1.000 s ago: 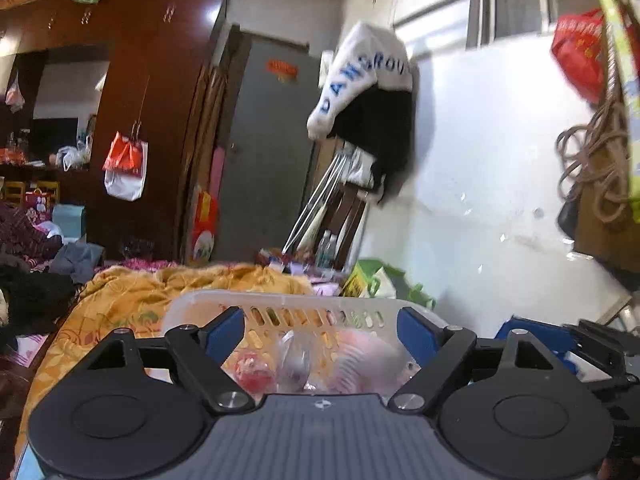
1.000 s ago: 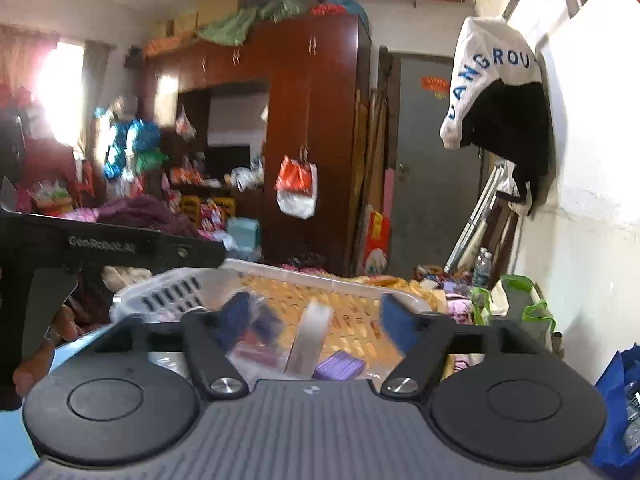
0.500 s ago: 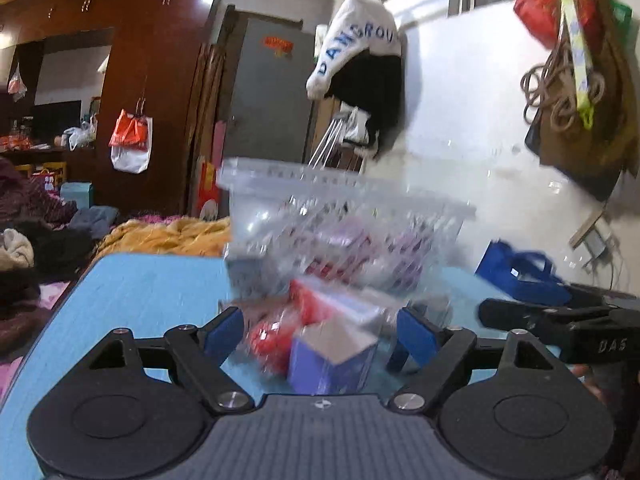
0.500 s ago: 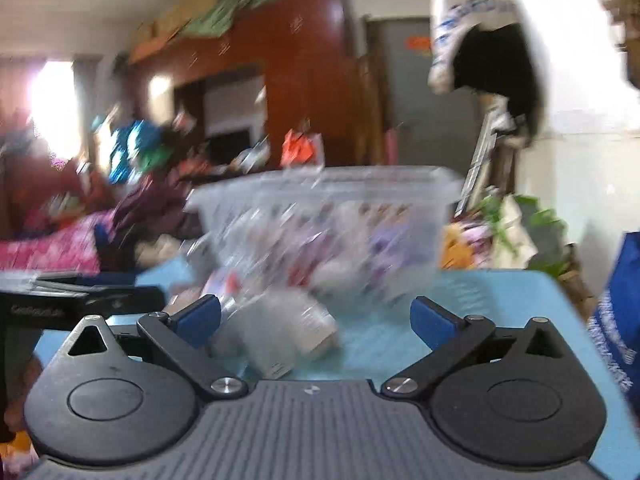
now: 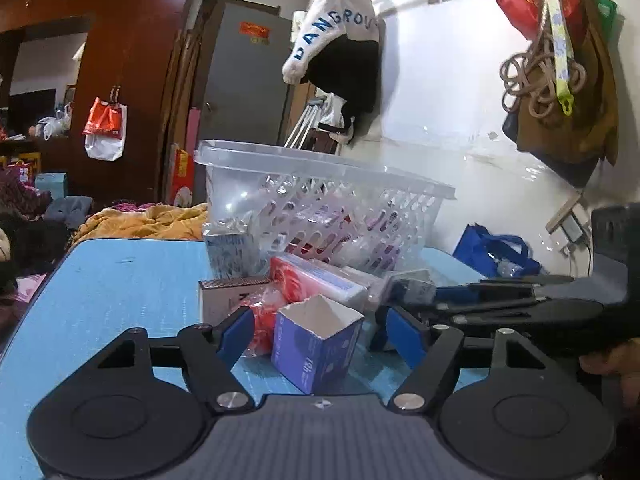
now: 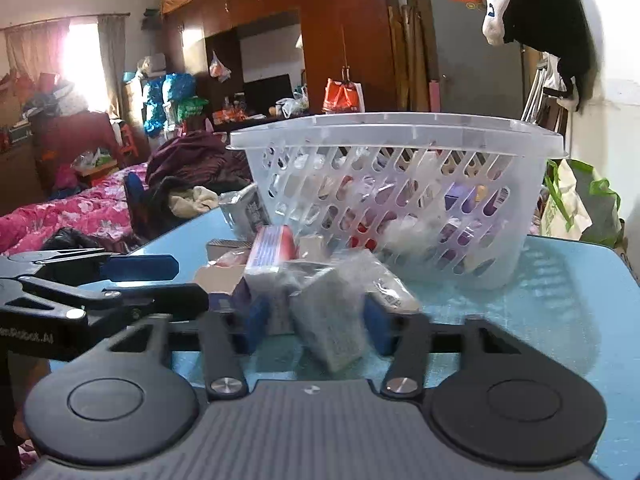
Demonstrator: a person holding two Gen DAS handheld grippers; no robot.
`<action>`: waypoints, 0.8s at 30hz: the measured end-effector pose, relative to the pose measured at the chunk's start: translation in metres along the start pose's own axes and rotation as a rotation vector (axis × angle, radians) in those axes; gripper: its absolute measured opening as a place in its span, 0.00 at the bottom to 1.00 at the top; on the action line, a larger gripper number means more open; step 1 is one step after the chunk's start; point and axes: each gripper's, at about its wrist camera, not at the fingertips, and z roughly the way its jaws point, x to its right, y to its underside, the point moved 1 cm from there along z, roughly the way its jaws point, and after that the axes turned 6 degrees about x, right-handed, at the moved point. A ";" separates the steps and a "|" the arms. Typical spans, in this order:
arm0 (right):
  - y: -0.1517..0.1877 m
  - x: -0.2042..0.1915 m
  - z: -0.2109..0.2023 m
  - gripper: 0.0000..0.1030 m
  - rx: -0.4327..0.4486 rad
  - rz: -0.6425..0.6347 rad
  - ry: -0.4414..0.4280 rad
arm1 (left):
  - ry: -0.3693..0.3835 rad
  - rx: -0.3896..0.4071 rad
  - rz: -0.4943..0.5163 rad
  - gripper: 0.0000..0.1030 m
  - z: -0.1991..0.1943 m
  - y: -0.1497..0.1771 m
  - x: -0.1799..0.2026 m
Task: Organize objects
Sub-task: 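Grasp the blue-white box with left gripper while right grasps bagged blister pack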
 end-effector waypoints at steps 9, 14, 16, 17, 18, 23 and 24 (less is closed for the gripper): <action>0.005 0.030 -0.042 0.43 0.161 0.087 0.041 | -0.059 -0.051 0.072 0.74 0.014 0.002 0.022; 0.000 0.030 -0.044 0.43 0.179 0.068 0.055 | -0.130 -0.082 0.127 0.68 0.025 0.000 0.033; 0.000 0.030 -0.042 0.43 0.177 0.071 0.059 | -0.163 -0.100 0.162 0.54 0.027 0.002 0.038; 0.000 0.031 -0.042 0.43 0.178 0.076 0.058 | -0.172 -0.099 0.172 0.54 0.027 0.002 0.039; 0.000 0.032 -0.042 0.43 0.179 0.082 0.057 | -0.172 -0.095 0.179 0.53 0.025 0.003 0.040; 0.004 0.037 -0.042 0.43 0.178 0.097 0.059 | -0.147 -0.005 0.162 0.51 0.009 0.002 0.037; 0.005 0.038 -0.041 0.43 0.174 0.100 0.061 | -0.141 0.018 0.158 0.51 0.006 0.002 0.037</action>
